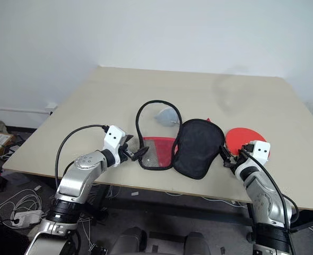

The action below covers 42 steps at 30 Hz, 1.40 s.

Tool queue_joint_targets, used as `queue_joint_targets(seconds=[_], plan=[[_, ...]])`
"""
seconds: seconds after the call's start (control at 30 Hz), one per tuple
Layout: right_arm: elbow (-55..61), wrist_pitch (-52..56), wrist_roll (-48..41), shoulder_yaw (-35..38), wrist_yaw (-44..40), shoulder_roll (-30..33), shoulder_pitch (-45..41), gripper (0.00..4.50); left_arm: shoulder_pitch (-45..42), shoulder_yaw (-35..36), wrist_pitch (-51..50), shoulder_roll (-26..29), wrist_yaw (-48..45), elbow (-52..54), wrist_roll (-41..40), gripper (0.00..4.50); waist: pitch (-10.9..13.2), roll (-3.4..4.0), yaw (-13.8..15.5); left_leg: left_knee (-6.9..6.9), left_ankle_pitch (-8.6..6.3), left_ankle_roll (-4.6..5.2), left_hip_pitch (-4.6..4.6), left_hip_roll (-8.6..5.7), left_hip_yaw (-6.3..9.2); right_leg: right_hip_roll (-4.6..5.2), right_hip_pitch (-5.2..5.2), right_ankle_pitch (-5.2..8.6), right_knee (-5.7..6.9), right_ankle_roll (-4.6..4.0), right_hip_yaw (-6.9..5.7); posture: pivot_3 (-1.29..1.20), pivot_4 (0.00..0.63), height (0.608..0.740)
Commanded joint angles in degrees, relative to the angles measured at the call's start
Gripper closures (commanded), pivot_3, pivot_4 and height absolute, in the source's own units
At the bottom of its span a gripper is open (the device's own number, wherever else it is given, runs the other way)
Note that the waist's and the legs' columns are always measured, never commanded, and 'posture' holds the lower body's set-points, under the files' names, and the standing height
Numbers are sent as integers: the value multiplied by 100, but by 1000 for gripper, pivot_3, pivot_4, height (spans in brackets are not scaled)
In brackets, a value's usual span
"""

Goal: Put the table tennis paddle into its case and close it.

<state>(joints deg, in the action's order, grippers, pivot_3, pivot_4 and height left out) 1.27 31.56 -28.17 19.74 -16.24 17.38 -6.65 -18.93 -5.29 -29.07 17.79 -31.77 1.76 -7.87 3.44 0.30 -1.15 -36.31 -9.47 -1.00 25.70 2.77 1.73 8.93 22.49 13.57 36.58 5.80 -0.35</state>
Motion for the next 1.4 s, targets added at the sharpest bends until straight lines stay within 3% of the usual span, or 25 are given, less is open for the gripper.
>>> queue_joint_targets(seconds=[0.03, 0.4, 0.77, 1.07, 1.4], plan=[[-60, -60, -126, 138, 26, -25, -222, 0, -124, 119, -54, 114, -15, 359, -99, 21, 0, 0, -3, 0, 0, 0, 0, 0, 0, 0, 0, 0, 0, 0, 0, 0, 0, 688], [-233, -260, -65, 378, 203, 11, -286, 0, -392, -70, -41, 47, -171, 235, -181, 21, 0, 0, 10, -1, 0, 0, -2, 0, 0, 0, -4, -1, 2, -1, -1, 0, 0, 688], [377, 420, -216, 1041, 584, 741, 84, 0, -998, -623, -100, -269, -486, -371, -62, 21, 2, 0, -3, 0, 1, 2, 1, -2, -1, 0, -6, 2, -5, 2, 1, 0, 0, 688], [349, 1039, 37, 800, 419, 1260, 449, 0, -1274, -605, -432, -446, -318, -375, -121, 21, 5, -3, 4, -13, 1, 2, 1, -2, -1, 0, -8, 1, -5, 1, 1, 0, 0, 688], [349, 1538, 21, 649, 312, 1397, 384, 0, -1303, -633, -464, -493, -228, -399, -116, 21, 11, -13, 4, -17, 1, 2, 0, -2, 0, 0, -10, 1, -6, 2, 1, 0, 0, 688]])
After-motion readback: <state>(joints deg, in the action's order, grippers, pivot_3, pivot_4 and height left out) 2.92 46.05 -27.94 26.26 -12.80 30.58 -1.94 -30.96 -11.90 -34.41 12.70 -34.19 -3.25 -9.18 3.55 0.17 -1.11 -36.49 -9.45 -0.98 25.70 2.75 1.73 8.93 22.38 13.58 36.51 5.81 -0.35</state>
